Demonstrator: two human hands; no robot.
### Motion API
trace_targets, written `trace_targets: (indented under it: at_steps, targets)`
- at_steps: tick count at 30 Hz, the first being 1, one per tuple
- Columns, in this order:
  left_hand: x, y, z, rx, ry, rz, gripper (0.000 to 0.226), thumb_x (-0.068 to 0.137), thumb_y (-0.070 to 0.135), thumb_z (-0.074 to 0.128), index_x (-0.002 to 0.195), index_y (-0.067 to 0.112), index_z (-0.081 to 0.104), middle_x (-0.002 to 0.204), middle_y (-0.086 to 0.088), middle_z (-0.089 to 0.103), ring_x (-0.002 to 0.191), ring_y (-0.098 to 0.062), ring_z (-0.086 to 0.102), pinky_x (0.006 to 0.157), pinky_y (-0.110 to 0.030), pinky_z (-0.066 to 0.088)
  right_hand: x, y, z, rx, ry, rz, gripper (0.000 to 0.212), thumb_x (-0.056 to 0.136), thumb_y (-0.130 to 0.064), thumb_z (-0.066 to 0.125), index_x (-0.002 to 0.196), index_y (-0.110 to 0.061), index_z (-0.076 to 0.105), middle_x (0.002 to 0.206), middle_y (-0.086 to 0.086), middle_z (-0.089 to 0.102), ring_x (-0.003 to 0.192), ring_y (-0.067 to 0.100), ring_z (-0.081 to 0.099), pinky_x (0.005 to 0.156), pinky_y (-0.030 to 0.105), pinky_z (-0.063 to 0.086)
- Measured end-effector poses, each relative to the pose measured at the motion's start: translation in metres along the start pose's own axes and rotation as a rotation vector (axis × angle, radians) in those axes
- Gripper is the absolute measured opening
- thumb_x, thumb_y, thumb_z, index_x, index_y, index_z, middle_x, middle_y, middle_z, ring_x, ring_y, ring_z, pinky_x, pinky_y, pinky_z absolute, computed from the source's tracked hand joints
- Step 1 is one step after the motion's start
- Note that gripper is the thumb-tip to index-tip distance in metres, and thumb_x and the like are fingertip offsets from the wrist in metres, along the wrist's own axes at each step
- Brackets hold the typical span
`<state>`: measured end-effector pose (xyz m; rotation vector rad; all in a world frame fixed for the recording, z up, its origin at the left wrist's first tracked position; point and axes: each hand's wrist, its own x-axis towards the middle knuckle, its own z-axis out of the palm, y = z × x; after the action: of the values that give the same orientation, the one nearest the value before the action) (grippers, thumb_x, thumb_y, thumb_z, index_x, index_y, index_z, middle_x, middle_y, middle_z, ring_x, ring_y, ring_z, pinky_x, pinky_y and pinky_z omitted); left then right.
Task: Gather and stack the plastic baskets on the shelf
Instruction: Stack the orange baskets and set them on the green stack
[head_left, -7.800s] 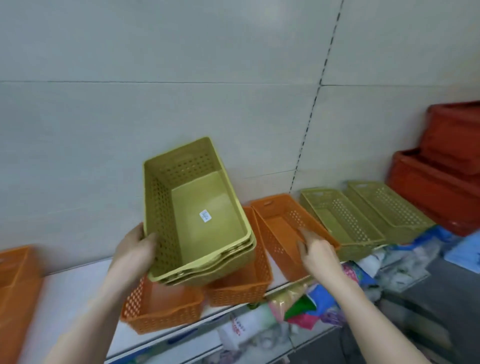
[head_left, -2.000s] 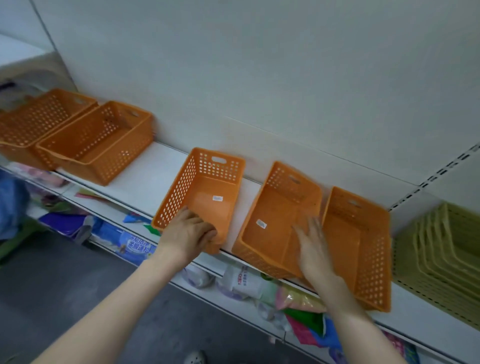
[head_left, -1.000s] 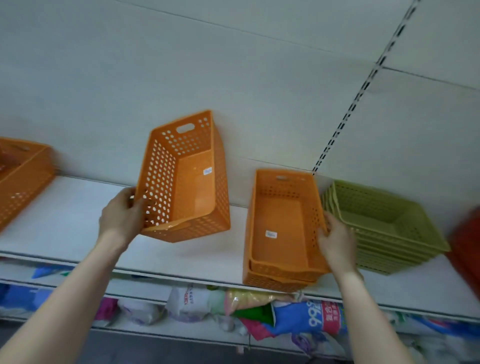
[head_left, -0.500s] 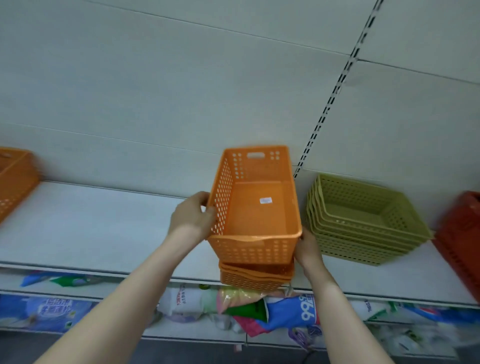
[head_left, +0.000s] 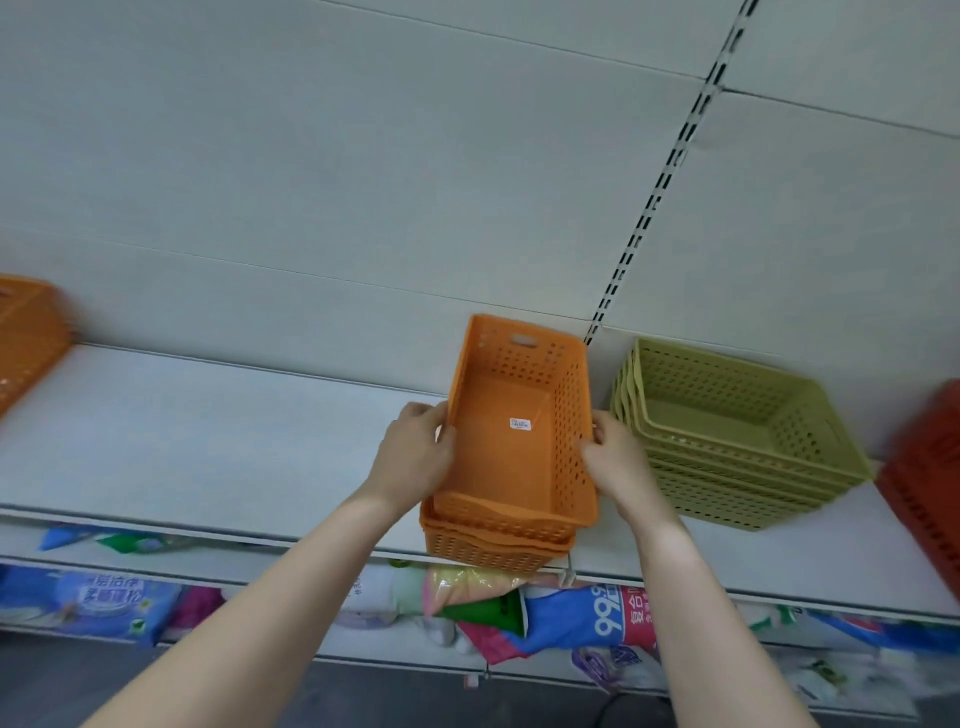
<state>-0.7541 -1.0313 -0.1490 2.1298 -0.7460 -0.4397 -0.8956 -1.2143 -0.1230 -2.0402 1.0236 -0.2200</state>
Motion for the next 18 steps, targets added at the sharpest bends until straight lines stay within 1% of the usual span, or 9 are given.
trace_targets:
  at_steps: [2,4,6,8,10,13,14,16,18]
  targets:
    - [-0.008,-0.019,0.007,0.022,-0.070,-0.040,0.027,0.096,0.027,0.037,0.113,0.024,0.057,0.108,-0.009,0.061,0.107,-0.026,0.057,0.090,-0.042,0.047,0.003,0.007,0.017,-0.225,0.044,-0.036,0.013,0.096,-0.022,0.049,0.108,-0.024,0.053,0.093,-0.002,0.063,0.080,0.019,0.061,0.072,0.034,0.053]
    - [-0.017,-0.027,0.011,0.009,-0.119,-0.032,0.037,0.098,0.023,0.035,0.133,0.028,0.046,0.115,-0.009,0.061,0.107,-0.028,0.059,0.090,-0.039,0.047,0.005,0.016,0.031,-0.370,0.098,-0.086,0.016,0.094,-0.028,0.050,0.108,-0.021,0.049,0.090,-0.001,0.063,0.080,0.022,0.063,0.073,0.038,0.054]
    - [-0.025,-0.026,0.010,-0.015,-0.130,-0.009,0.043,0.100,0.023,0.036,0.142,0.030,0.038,0.122,-0.004,0.062,0.109,-0.026,0.060,0.090,-0.036,0.045,0.006,0.022,0.040,-0.416,0.090,-0.072,0.033,0.094,-0.028,0.050,0.123,-0.015,0.041,0.090,0.003,0.063,0.078,0.025,0.065,0.067,0.037,0.051]
    - [-0.026,-0.026,0.007,-0.021,-0.141,0.002,0.042,0.100,0.027,0.037,0.142,0.031,0.038,0.125,-0.001,0.063,0.110,-0.025,0.061,0.092,-0.036,0.046,0.007,0.025,0.046,-0.444,0.075,-0.052,0.047,0.095,-0.026,0.050,0.136,-0.013,0.031,0.091,0.007,0.065,0.076,0.026,0.066,0.066,0.039,0.054]
    - [-0.025,-0.028,0.002,-0.007,-0.180,0.006,0.039,0.100,0.033,0.038,0.139,0.032,0.041,0.124,0.001,0.064,0.110,-0.025,0.061,0.094,-0.039,0.046,0.006,0.021,0.046,-0.493,0.077,-0.022,0.051,0.095,-0.027,0.049,0.139,-0.013,0.028,0.097,0.010,0.066,0.080,0.029,0.067,0.072,0.044,0.057]
    - [-0.028,-0.037,-0.015,0.079,-0.193,0.025,0.042,0.100,0.038,0.040,0.140,0.029,0.046,0.130,0.000,0.063,0.115,-0.022,0.060,0.099,-0.039,0.045,-0.003,0.003,0.045,-0.654,0.113,-0.030,0.057,0.091,-0.022,0.055,0.141,-0.011,0.032,0.125,0.016,0.058,0.109,0.035,0.058,0.089,0.048,0.052]
    - [-0.030,-0.043,-0.024,0.114,-0.168,0.032,0.043,0.100,0.037,0.041,0.141,0.028,0.047,0.132,0.000,0.061,0.116,-0.020,0.060,0.100,-0.037,0.044,-0.008,-0.007,0.046,-0.705,0.143,-0.068,0.060,0.090,-0.020,0.057,0.144,-0.012,0.032,0.134,0.016,0.052,0.118,0.036,0.052,0.093,0.049,0.049]
    - [-0.036,-0.060,-0.047,0.170,-0.083,0.053,0.042,0.099,0.034,0.043,0.140,0.026,0.048,0.132,0.002,0.060,0.114,-0.017,0.060,0.098,-0.033,0.044,-0.022,-0.032,0.056,-0.713,0.217,-0.207,0.061,0.091,-0.016,0.056,0.147,-0.012,0.034,0.142,0.015,0.047,0.125,0.036,0.046,0.099,0.047,0.045]
    - [-0.045,-0.084,-0.078,0.184,0.011,0.052,0.040,0.099,0.033,0.045,0.138,0.028,0.050,0.131,0.005,0.060,0.112,-0.014,0.061,0.095,-0.032,0.045,-0.032,-0.059,0.078,-0.569,0.228,-0.326,0.051,0.096,-0.018,0.051,0.146,-0.011,0.040,0.143,0.013,0.048,0.128,0.033,0.046,0.105,0.042,0.039]
